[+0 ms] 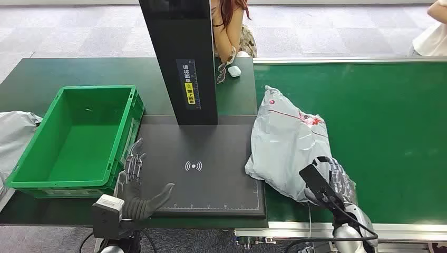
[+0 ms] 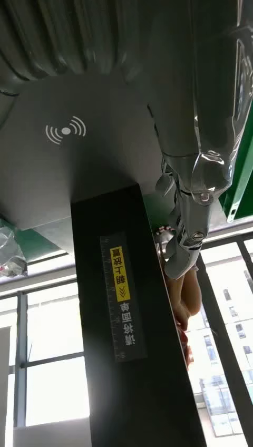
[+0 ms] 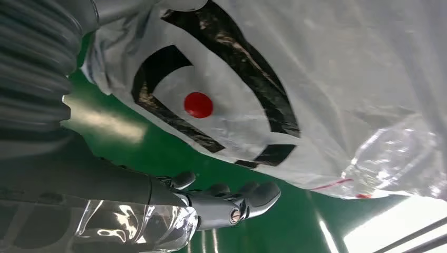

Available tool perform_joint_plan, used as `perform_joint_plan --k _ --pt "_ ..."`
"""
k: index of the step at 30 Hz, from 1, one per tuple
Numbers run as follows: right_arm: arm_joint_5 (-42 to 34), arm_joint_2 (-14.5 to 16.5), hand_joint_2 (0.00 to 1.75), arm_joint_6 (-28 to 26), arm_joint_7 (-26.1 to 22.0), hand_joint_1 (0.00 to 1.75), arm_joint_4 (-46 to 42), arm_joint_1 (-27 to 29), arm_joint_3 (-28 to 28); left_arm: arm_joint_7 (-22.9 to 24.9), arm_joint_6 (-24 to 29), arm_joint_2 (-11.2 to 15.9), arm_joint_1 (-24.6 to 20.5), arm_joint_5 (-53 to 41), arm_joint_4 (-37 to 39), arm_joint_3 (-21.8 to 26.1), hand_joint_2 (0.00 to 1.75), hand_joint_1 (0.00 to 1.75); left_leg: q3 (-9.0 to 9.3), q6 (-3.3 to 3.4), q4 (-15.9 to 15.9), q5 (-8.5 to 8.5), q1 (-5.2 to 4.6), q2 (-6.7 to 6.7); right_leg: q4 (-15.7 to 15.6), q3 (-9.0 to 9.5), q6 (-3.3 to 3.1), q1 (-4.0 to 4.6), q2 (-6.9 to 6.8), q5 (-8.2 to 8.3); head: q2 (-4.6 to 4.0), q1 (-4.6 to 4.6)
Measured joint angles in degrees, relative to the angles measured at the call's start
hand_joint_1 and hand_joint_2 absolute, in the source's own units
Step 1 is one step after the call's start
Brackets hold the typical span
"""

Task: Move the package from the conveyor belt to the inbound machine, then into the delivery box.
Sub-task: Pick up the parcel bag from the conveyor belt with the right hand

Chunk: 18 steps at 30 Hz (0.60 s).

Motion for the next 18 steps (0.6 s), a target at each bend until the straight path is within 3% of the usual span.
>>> perform_joint_plan --k 6,18 --pt "12.31 -0.02 1.75 8.08 7.95 0.0 -0.13 1.58 1.51 0.87 -0.34 0.02 -0.85 0.01 0.02 -0.05 1.75 0.0 -0.01 0.0 0.0 0.0 0.0 0.0 0.0 -0.01 0.0 0.0 0.01 0.0 0.0 0.0" --pt "16.69 -0.17 1.75 11.64 8.32 0.0 1.5 2.86 3.56 1.04 -0.12 0.38 -1.04 1.03 0.65 -0.28 1.75 0.0 -0.01 0.0 0.0 0.0 0.0 0.01 0.0 -0.01 0.0 0.0 0.02 -0.01 0.0 0.01"
